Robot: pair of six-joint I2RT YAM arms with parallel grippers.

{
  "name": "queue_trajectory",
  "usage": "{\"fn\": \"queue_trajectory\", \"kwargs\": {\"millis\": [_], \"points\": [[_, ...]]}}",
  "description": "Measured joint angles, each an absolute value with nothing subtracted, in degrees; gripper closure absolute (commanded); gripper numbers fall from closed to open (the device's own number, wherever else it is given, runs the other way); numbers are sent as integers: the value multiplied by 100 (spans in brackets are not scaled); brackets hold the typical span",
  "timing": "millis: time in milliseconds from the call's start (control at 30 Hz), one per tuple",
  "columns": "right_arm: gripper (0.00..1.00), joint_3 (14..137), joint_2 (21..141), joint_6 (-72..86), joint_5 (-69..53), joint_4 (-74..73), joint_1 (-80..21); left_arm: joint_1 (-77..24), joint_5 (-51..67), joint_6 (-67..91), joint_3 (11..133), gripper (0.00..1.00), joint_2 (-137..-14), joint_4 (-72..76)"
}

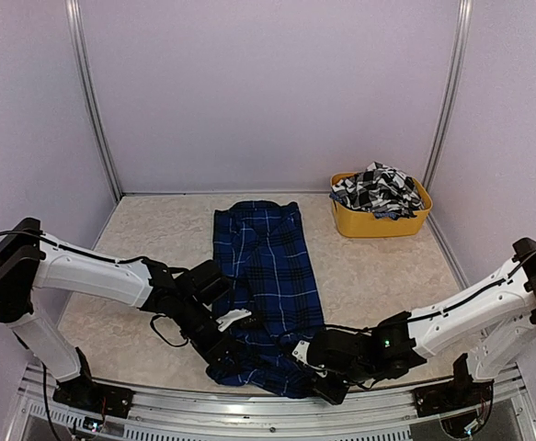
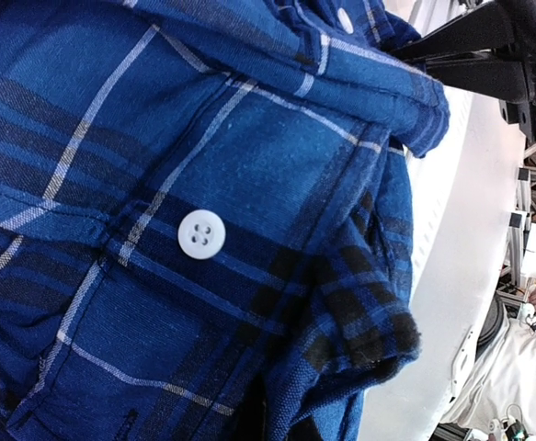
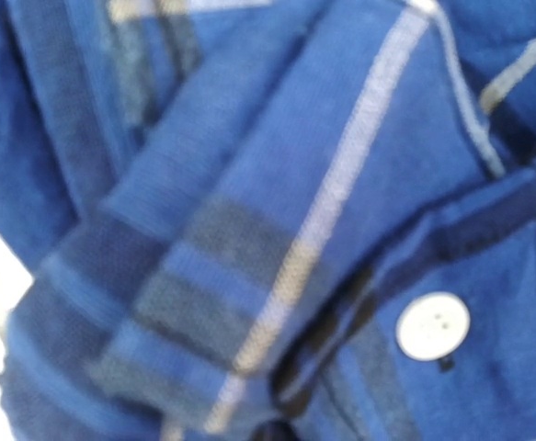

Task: Fold and stack the long sleeve shirts
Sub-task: Pick up the rectangle-folded shirt from the center of the board.

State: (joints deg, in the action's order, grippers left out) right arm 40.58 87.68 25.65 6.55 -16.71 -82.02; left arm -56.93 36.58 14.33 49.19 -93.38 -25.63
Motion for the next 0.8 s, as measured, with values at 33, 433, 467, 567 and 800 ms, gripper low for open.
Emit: {"fn": "queue_trajectory", "kwargs": {"millis": [33,433,467,567,800], "points": [[100,4047,8735,2565,620,-1691,-8202,-5693,3684,1437,4919,100,-9338,-2541],[100,3962,7854,2694,-84,-1896,-8195,-5736,3817,1651,4845,100,-9192,-2488],[100,3955,7806,2709,-174,-1898,-8187,-5756,3841,1660,4840,100,-9161,-2486],[100,3948,7721,2757,-475,-1903,-8084,-5789,3913,1678,4836,100,-9074,-2486],[100,3948,7432,2790,-1385,-2051,-7260,-5706,4130,1627,4963,100,-9015,-2650]]}}
